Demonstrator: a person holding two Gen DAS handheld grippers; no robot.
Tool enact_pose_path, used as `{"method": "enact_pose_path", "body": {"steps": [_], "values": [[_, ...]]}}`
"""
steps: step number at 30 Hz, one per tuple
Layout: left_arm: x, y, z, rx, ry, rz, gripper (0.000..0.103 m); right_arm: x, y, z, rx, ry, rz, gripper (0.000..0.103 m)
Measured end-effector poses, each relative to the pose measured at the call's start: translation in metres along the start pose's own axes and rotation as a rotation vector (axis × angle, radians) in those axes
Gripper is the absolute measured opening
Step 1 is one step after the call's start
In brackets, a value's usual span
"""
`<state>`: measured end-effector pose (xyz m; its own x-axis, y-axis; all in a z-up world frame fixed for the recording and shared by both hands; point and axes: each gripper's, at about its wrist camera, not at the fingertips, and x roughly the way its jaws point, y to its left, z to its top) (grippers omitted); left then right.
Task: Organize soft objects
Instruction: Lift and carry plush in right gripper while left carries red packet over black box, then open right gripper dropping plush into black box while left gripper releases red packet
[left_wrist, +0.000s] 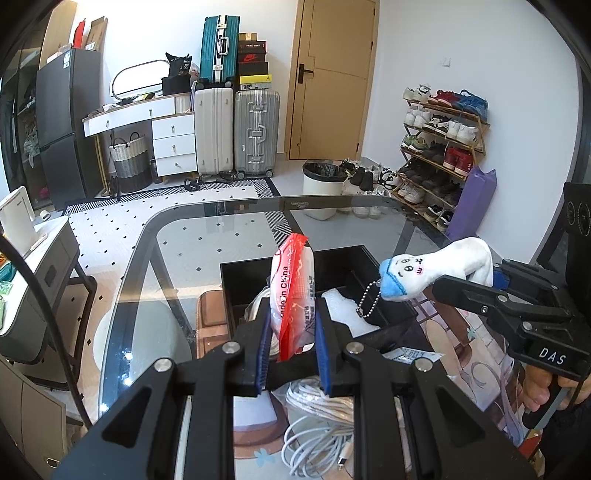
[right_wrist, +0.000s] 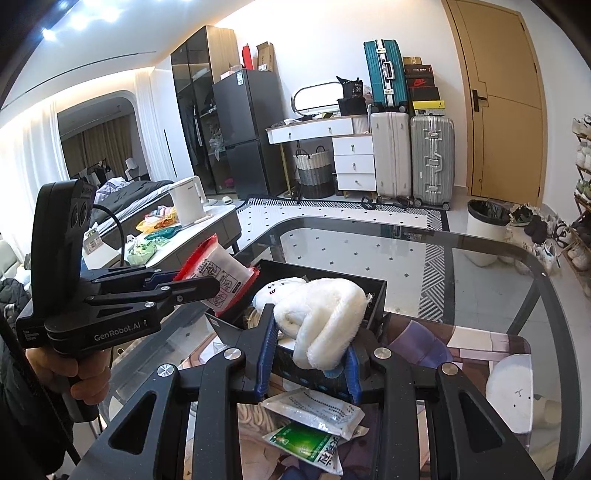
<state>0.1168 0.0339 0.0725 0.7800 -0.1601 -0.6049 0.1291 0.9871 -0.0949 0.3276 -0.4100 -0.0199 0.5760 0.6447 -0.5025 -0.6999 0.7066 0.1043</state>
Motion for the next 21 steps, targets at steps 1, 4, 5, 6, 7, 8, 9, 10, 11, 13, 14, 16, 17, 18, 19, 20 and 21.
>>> {"method": "enact_pose_path", "body": {"steps": [1, 4, 5, 6, 7, 8, 9, 10, 11, 13, 14, 16, 17, 18, 19, 20, 21], "values": [[0.002, 0.0, 0.001, 0.002, 0.002, 0.003, 0.019, 0.003, 0.0, 0.0, -0.002, 0.002, -0.002, 0.032], [0.01, 0.0, 0.005, 0.005, 0.009, 0.004, 0.019, 0.014, -0.002, 0.001, -0.006, 0.014, 0.001, 0.032], [0.012, 0.0, 0.005, 0.005, 0.01, 0.005, 0.019, 0.016, -0.004, 0.001, -0.007, 0.017, 0.003, 0.032], [0.014, 0.0, 0.006, 0.005, 0.012, 0.006, 0.019, 0.019, -0.004, 0.002, -0.007, 0.018, 0.004, 0.032], [0.016, 0.001, 0.007, 0.006, 0.014, 0.007, 0.019, 0.023, -0.004, 0.002, -0.008, 0.023, 0.005, 0.032], [0.018, 0.001, 0.007, 0.007, 0.015, 0.009, 0.019, 0.026, -0.003, 0.001, -0.008, 0.027, 0.005, 0.032], [0.02, 0.001, 0.007, 0.008, 0.017, 0.009, 0.019, 0.029, -0.004, 0.001, -0.008, 0.03, 0.006, 0.032], [0.022, 0.002, 0.007, 0.008, 0.019, 0.009, 0.019, 0.031, -0.004, 0.001, -0.009, 0.033, 0.006, 0.032], [0.024, 0.002, 0.007, 0.009, 0.021, 0.01, 0.019, 0.034, -0.004, 0.001, -0.011, 0.035, 0.008, 0.032], [0.027, 0.003, 0.007, 0.007, 0.025, 0.012, 0.019, 0.039, -0.004, 0.001, -0.014, 0.042, 0.008, 0.032], [0.029, 0.004, 0.007, 0.007, 0.028, 0.013, 0.019, 0.042, -0.005, 0.001, -0.016, 0.046, 0.008, 0.032], [0.033, 0.004, 0.007, 0.009, 0.033, 0.017, 0.019, 0.047, -0.005, 0.001, -0.017, 0.053, 0.009, 0.032], [0.035, 0.005, 0.007, 0.009, 0.035, 0.017, 0.019, 0.052, -0.005, 0.002, -0.018, 0.057, 0.009, 0.032], [0.036, 0.005, 0.007, 0.009, 0.037, 0.017, 0.019, 0.054, -0.005, 0.003, -0.018, 0.06, 0.009, 0.032], [0.038, 0.006, 0.007, 0.009, 0.038, 0.018, 0.019, 0.056, -0.006, 0.003, -0.019, 0.061, 0.009, 0.032], [0.039, 0.006, 0.007, 0.009, 0.04, 0.021, 0.019, 0.059, -0.006, 0.002, -0.021, 0.064, 0.01, 0.032], [0.041, 0.006, 0.006, 0.006, 0.041, 0.02, 0.019, 0.061, -0.006, 0.002, -0.022, 0.067, 0.011, 0.032]]}}
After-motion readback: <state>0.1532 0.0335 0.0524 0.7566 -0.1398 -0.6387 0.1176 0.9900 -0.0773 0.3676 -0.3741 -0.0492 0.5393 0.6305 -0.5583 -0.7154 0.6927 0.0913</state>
